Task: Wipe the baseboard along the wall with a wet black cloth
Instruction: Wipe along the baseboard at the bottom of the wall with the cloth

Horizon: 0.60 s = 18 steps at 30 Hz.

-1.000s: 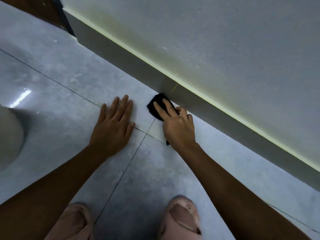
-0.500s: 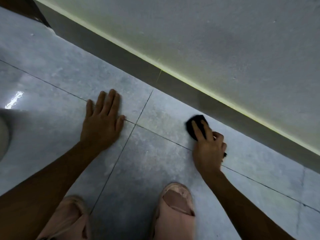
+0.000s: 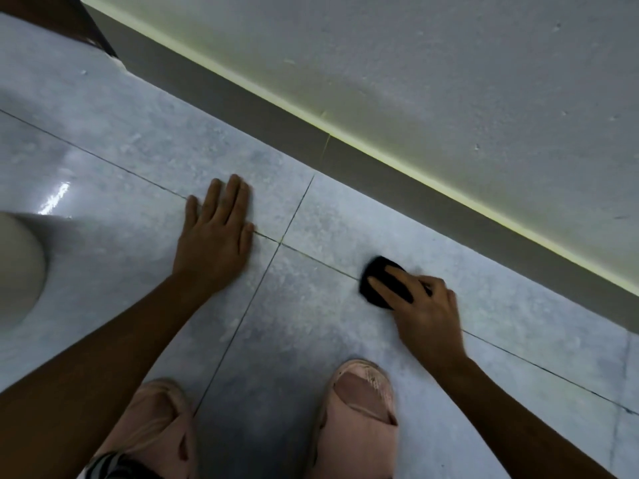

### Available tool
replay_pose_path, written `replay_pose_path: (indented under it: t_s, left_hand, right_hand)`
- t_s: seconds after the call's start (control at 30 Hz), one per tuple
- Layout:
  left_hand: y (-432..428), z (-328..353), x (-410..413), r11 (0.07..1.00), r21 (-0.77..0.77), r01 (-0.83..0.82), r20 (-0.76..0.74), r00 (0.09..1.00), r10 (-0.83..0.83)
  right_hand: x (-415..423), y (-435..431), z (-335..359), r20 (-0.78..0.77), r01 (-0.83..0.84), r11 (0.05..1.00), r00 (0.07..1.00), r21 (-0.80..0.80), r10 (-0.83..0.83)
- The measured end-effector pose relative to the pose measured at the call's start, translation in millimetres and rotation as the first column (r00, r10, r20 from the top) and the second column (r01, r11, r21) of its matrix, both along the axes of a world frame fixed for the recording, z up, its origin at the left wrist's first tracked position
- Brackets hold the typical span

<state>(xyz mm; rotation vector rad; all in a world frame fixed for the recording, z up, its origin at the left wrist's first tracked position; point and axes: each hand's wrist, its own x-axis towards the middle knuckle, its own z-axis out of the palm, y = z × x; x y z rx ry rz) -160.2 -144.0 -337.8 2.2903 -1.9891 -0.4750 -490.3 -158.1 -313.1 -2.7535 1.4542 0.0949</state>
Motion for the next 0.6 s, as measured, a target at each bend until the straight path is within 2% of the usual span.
replay_pose_path:
  t_s: [0.07, 0.13, 0.2, 0.23, 0.27, 0.3, 0.33, 0.37, 0.43, 0.5, 0.53, 0.6]
  left_hand:
    - [-1.4, 5.0, -3.2, 1.0, 0.016, -0.022, -0.015, 1.0, 0.022]
    - [-4.4, 18.9, -9.6, 0.996, 0.062, -0.067, -0.039, 0.997, 0.07]
    - [-7.1, 42.0, -22.4, 0.991, 0.073, -0.11, -0.138, 0.983, 0.119]
    - [-8.2, 58.4, -30.7, 0.985, 0.084, -0.151, -0.244, 0.955, 0.167]
    - [-10.8, 77.8, -38.3, 0.968, 0.133, -0.213, -0.382, 0.89, 0.249]
    - [-15.2, 99.2, -44.7, 0.938, 0.225, -0.263, -0.528, 0.776, 0.344]
    - [-20.8, 118.3, -50.3, 0.902, 0.338, -0.27, -0.661, 0.615, 0.431]
    - [-25.5, 139.5, -53.2, 0.875, 0.42, -0.239, -0.749, 0.453, 0.483]
    - [-32.2, 180.1, -49.6, 0.859, 0.473, -0.194, -0.827, 0.239, 0.509]
    - [-35.8, 219.6, -36.6, 0.858, 0.435, -0.273, -0.87, 0.12, 0.479]
    - [-35.0, 241.2, -28.9, 0.856, 0.399, -0.329, -0.888, 0.093, 0.45]
    - [-28.8, 284.8, -16.1, 0.859, 0.303, -0.412, -0.922, 0.101, 0.373]
  right_hand:
    - [-8.0, -4.4, 11.1, -0.028, 0.05, 0.996, 0.998, 0.074, -0.048]
    - [8.7, -16.5, 25.8, -0.004, 0.184, 0.96, 0.982, 0.209, -0.187]
    - [33.5, -29.4, 43.3, 0.126, 0.285, 0.886, 0.928, 0.366, -0.351]
    - [46.6, -35.3, 56.5, 0.214, 0.281, 0.848, 0.888, 0.45, -0.407]
    - [61.7, -41.2, 73.3, 0.292, 0.239, 0.835, 0.859, 0.496, -0.42]
    - [78.2, -46.4, 91.7, 0.36, 0.175, 0.846, 0.848, 0.504, -0.389]
    - [94.2, -50.6, 108.8, 0.413, 0.106, 0.861, 0.844, 0.497, -0.342]
    - [109.6, -53.7, 129.1, 0.467, 0.034, 0.877, 0.836, 0.479, -0.288]
    - [132.7, -55.9, 167.6, 0.558, -0.075, 0.903, 0.807, 0.423, -0.195]
    - [146.8, -57.8, 206.1, 0.617, -0.138, 0.919, 0.776, 0.369, -0.131]
    - [150.6, -58.9, 227.6, 0.625, -0.16, 0.916, 0.772, 0.367, -0.116]
    - [153.8, -61.4, 268.1, 0.557, -0.163, 0.898, 0.824, 0.408, -0.103]
